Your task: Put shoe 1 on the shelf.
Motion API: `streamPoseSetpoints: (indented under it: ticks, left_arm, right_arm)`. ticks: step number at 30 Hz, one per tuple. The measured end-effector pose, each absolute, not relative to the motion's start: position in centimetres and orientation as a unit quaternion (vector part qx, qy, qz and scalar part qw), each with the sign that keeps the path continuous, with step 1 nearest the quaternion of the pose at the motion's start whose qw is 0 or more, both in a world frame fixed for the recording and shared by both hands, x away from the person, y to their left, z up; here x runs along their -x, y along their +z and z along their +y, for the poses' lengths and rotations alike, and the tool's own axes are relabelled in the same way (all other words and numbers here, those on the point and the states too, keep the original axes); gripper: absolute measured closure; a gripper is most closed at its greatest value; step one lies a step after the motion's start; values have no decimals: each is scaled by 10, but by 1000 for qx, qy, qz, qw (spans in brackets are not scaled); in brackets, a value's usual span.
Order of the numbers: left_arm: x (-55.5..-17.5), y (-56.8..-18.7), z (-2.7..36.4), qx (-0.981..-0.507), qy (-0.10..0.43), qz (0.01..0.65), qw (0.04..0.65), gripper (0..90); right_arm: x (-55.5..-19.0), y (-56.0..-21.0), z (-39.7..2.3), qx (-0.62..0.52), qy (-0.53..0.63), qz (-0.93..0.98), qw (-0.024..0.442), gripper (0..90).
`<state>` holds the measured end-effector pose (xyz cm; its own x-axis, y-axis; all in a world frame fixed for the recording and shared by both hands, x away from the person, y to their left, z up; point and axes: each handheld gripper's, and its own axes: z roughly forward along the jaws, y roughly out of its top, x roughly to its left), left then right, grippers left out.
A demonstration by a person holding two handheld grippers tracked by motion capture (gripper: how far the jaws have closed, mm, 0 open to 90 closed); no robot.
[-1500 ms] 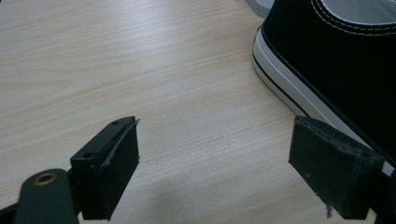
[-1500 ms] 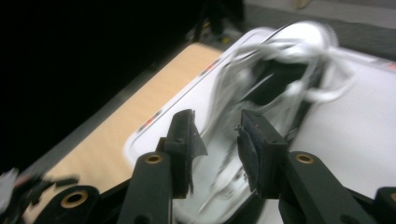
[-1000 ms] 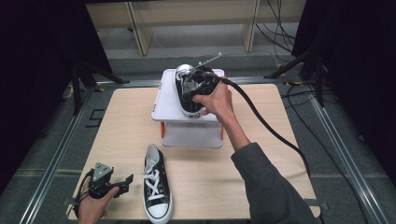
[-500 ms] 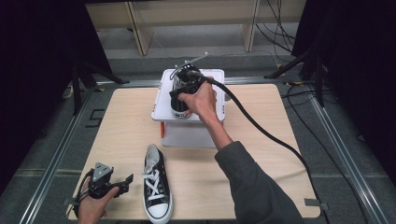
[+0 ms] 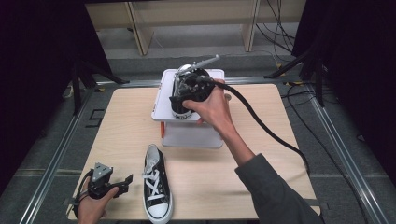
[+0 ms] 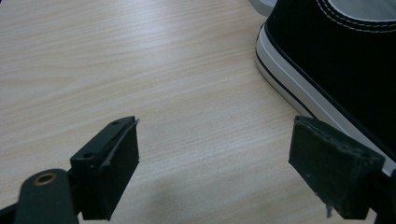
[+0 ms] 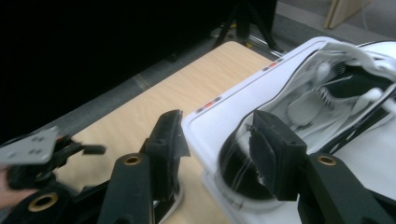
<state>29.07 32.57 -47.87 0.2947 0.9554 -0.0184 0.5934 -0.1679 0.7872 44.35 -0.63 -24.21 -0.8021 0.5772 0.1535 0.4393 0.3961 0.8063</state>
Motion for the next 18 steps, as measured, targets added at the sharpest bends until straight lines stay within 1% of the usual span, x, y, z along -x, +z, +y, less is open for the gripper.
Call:
streamPoseSetpoints:
  ticks: [2, 6, 10, 14, 15, 17, 18]
  left_arm:
    - [-291, -479, 326, -722, 253, 538, 356, 155]
    - [-291, -479, 326, -721, 252, 539, 356, 155]
    - [-290, -479, 326, -721, 251, 542, 351, 155]
    - [-290, -479, 326, -720, 252, 543, 351, 155]
    - [-290, -479, 327, -720, 253, 543, 350, 155]
    - [-291, -480, 327, -717, 252, 545, 354, 155]
    - [-291, -480, 327, -715, 251, 546, 357, 155]
  right_arm:
    - [-433, -245, -12, -297, 455, 837, 62, 521]
    - [-413, -257, -27, -288, 455, 840, 66, 516]
    - [-396, -272, -35, -281, 450, 846, 55, 491]
    - [-381, -290, -39, -272, 448, 850, 42, 483]
    - [-378, -294, -38, -276, 451, 848, 30, 484]
    - [-374, -303, -36, -271, 445, 853, 21, 483]
    - [-372, -307, -35, -268, 441, 856, 22, 483]
